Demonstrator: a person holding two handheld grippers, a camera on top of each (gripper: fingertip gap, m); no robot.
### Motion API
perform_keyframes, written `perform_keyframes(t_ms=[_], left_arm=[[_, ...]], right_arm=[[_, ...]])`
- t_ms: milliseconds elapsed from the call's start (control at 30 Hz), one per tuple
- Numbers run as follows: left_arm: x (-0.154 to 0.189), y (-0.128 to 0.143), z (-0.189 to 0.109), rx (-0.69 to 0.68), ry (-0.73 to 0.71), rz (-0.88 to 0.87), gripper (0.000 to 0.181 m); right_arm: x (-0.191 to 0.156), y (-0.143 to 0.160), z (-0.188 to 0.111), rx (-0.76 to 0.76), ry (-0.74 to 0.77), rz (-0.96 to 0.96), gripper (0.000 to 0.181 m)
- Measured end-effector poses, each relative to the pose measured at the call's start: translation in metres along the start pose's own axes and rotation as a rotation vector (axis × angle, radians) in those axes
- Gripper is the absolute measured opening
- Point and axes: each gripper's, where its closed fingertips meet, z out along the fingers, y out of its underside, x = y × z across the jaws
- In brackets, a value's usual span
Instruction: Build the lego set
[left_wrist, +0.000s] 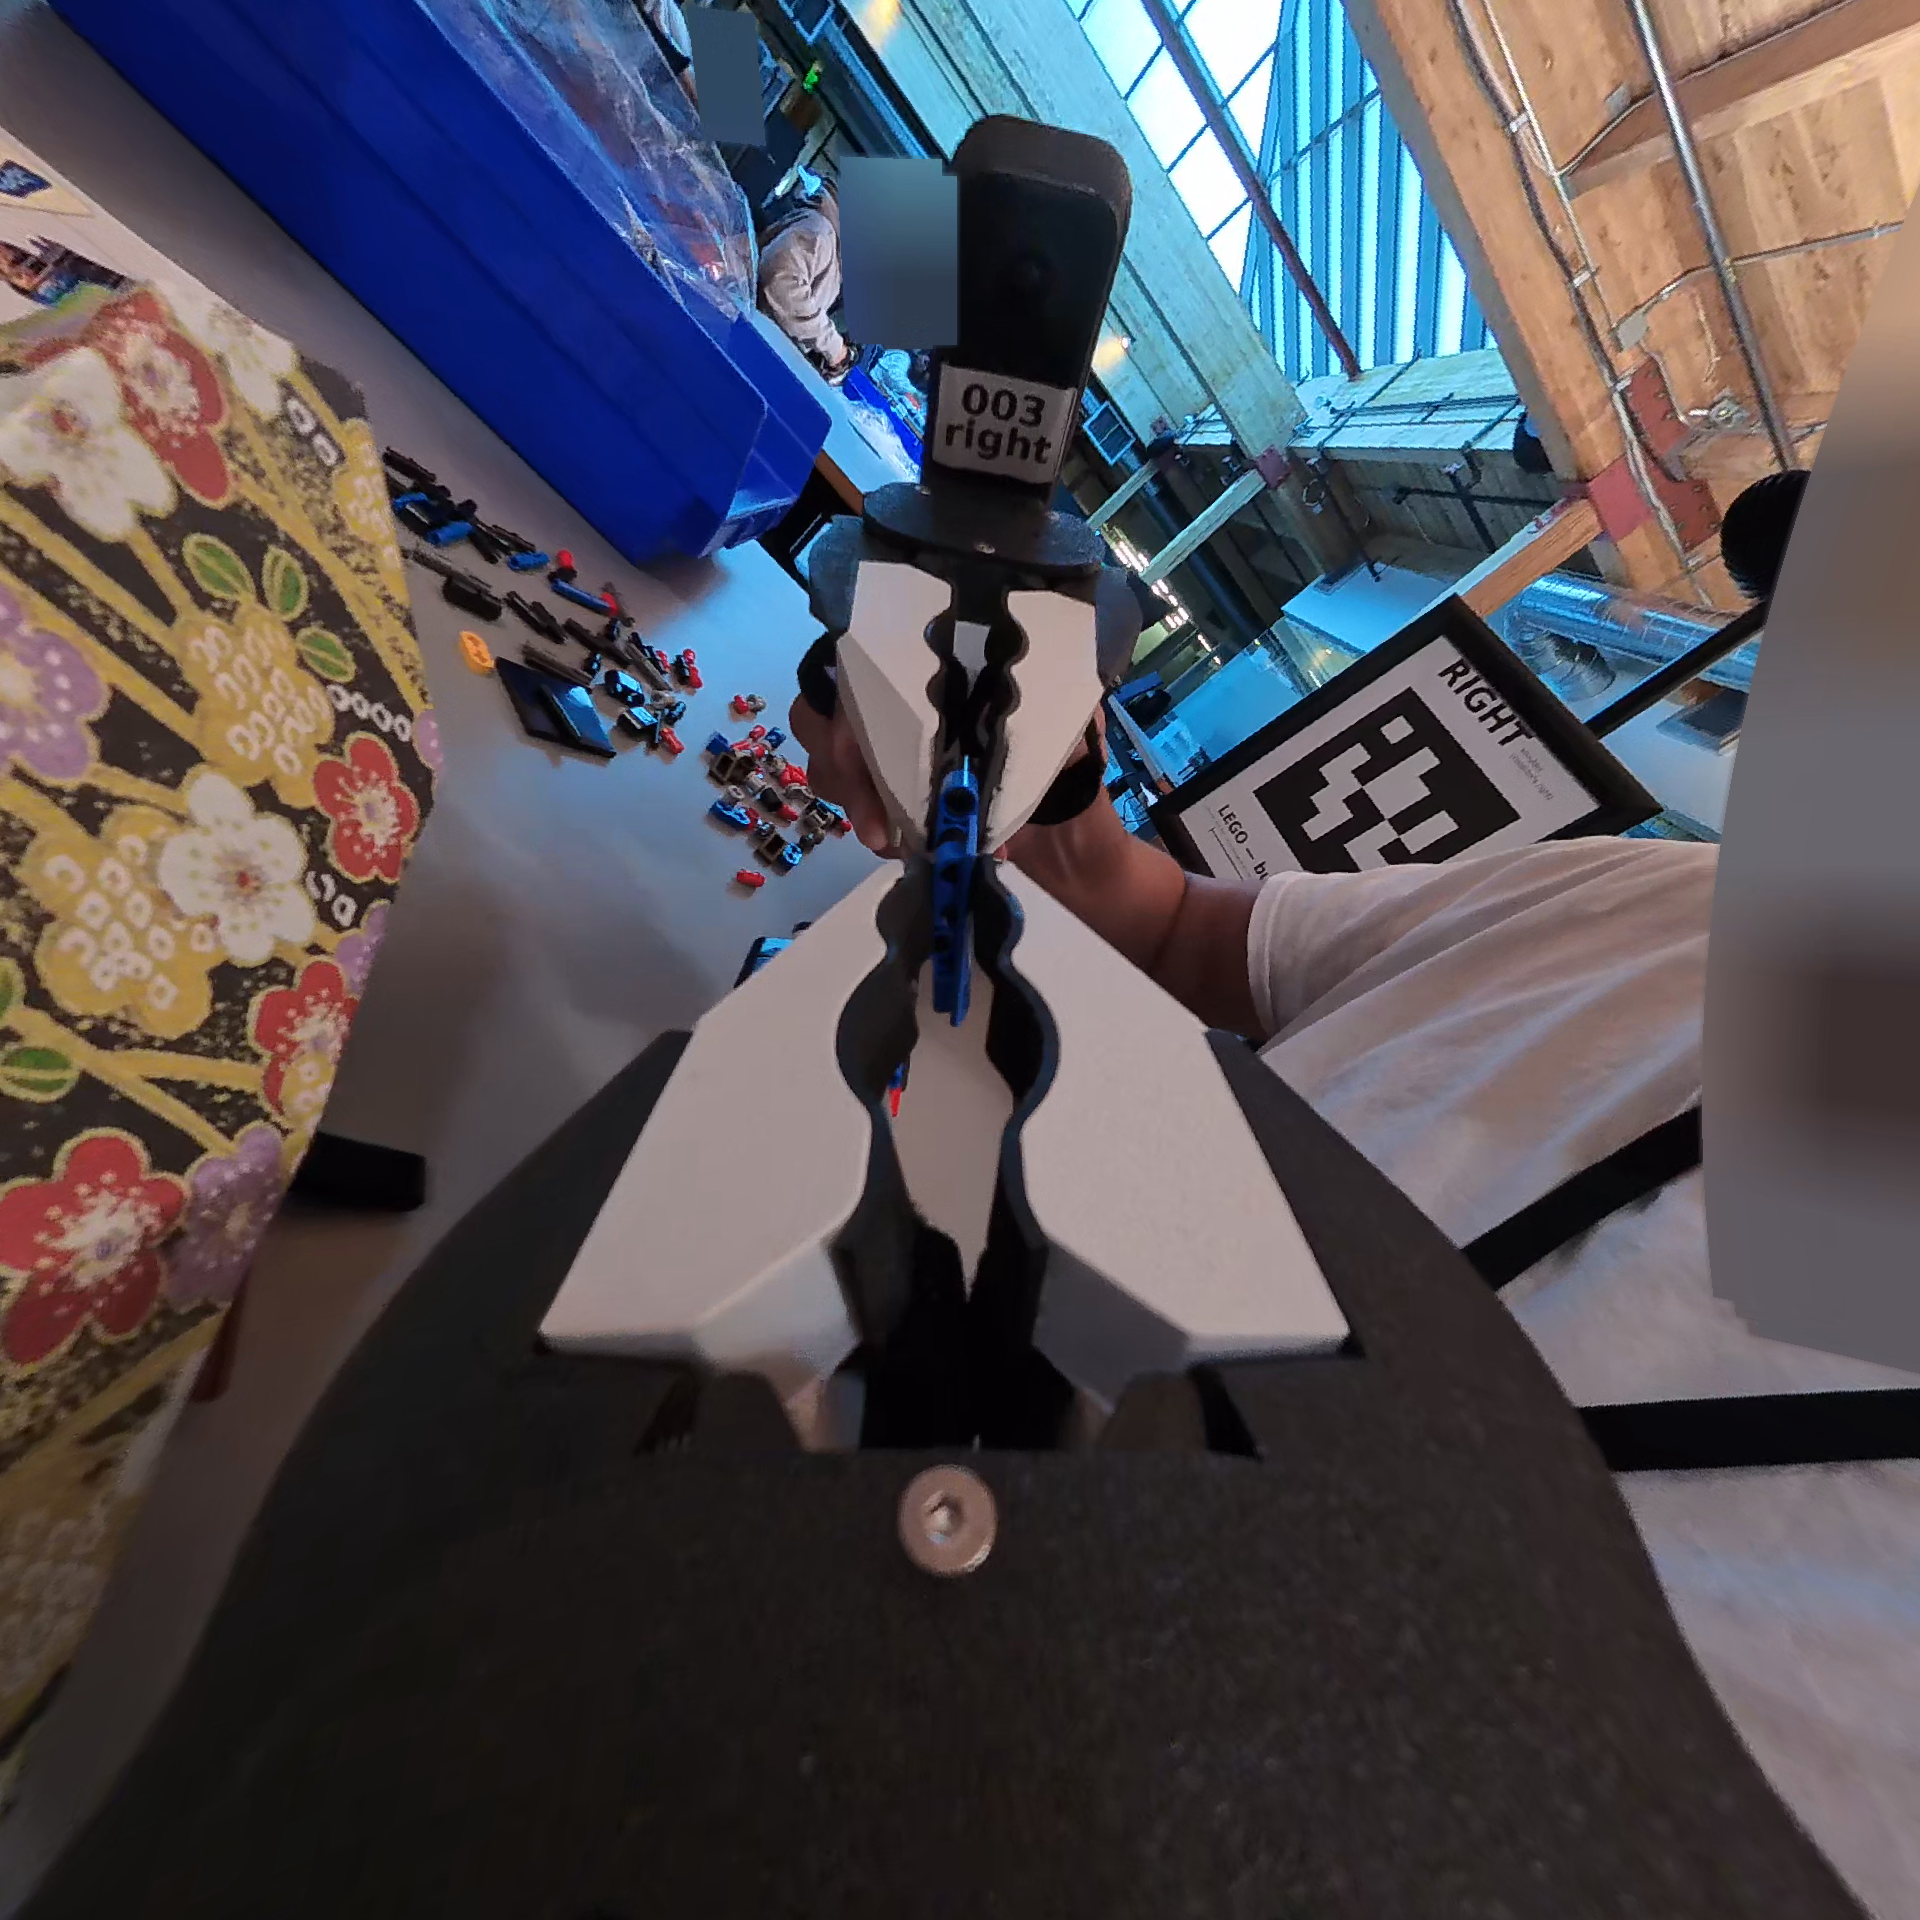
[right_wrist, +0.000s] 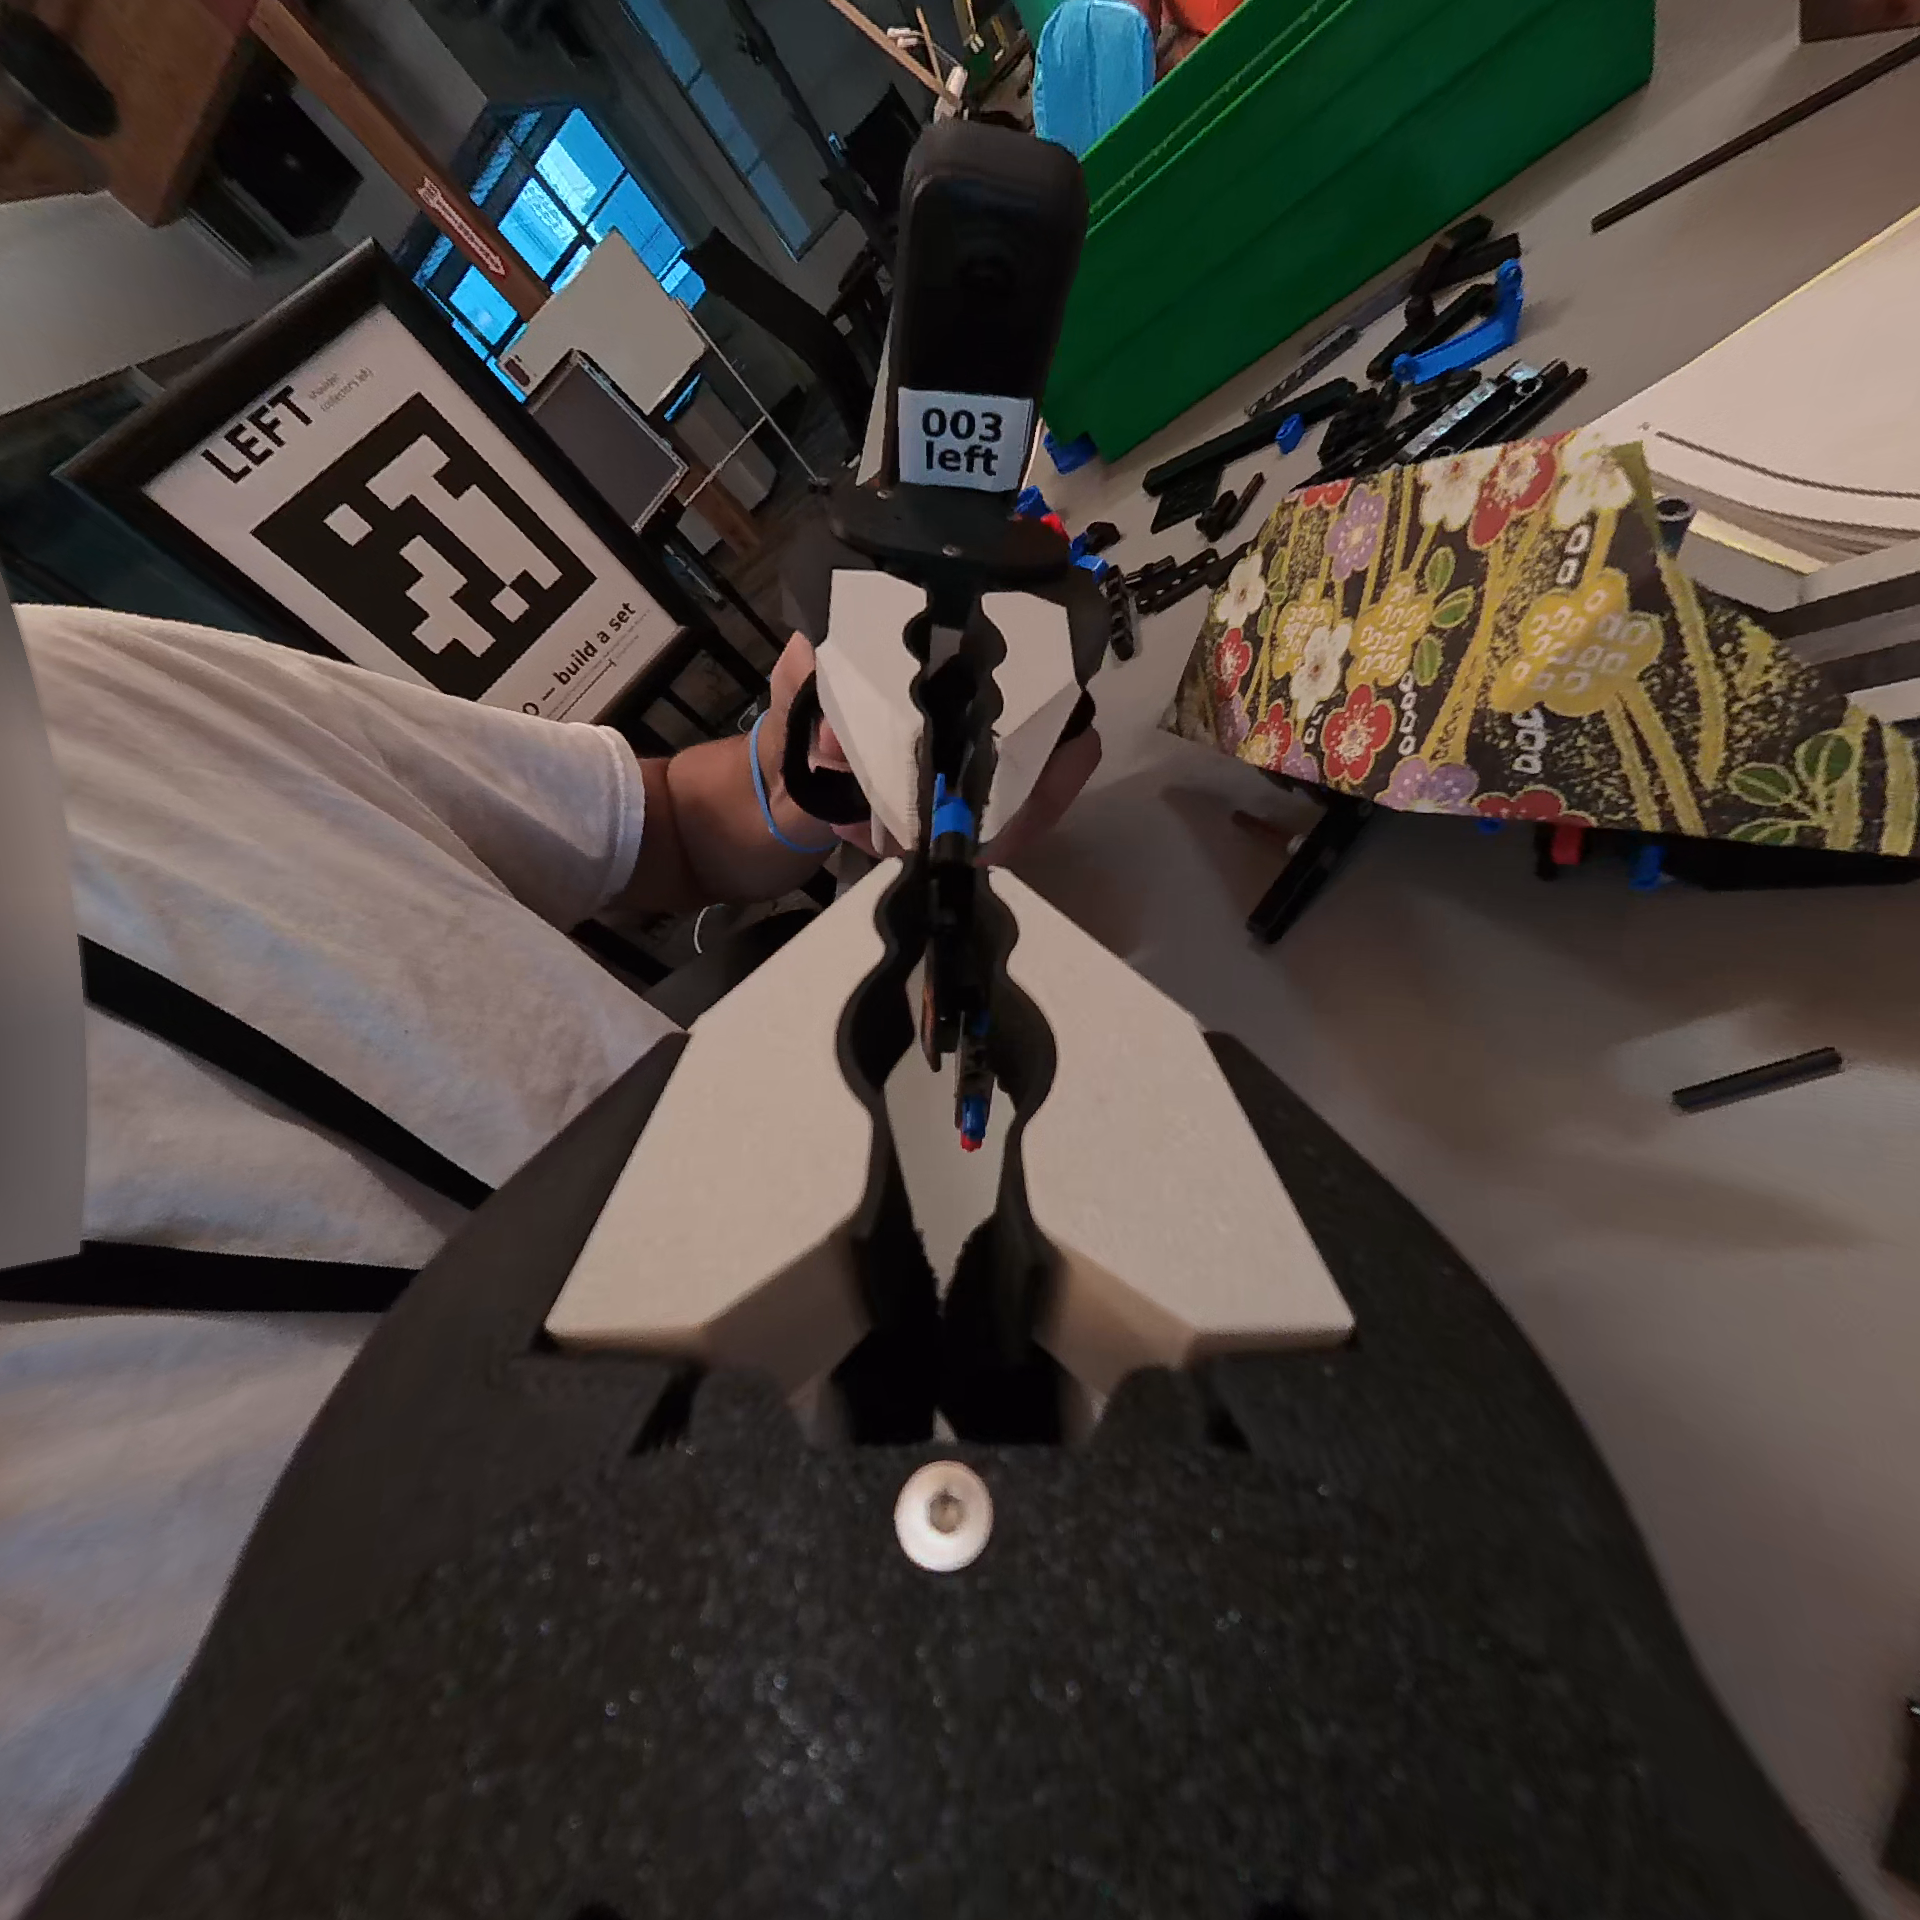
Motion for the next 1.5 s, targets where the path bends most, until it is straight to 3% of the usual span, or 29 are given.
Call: perform_keyframes(t_ms=[267, 400, 800, 1500], left_arm=[[-0.006, -0.002, 0.003, 0.026, -0.028, 0.000, 0.005], [0.002, -0.011, 0.001, 0.032, -0.060, 0.115, 0.005], [0.006, -0.008, 0.004, 0.077, -0.004, 0.057, 0.005], [0.022, 0.009, 0.009, -0.030, 0.062, 0.158, 0.005]], right_arm=[[0.007, 0.001, -0.002, 0.035, 0.024, -0.006, 0.006], [-0.001, -0.009, -0.004, 0.087, 0.034, -0.087, 0.006], [-0.005, -0.007, 0.001, 0.151, 0.004, -0.069, 0.006], [-0.022, 0.011, 0.000, -0.099, 0.018, -0.109, 0.006]])
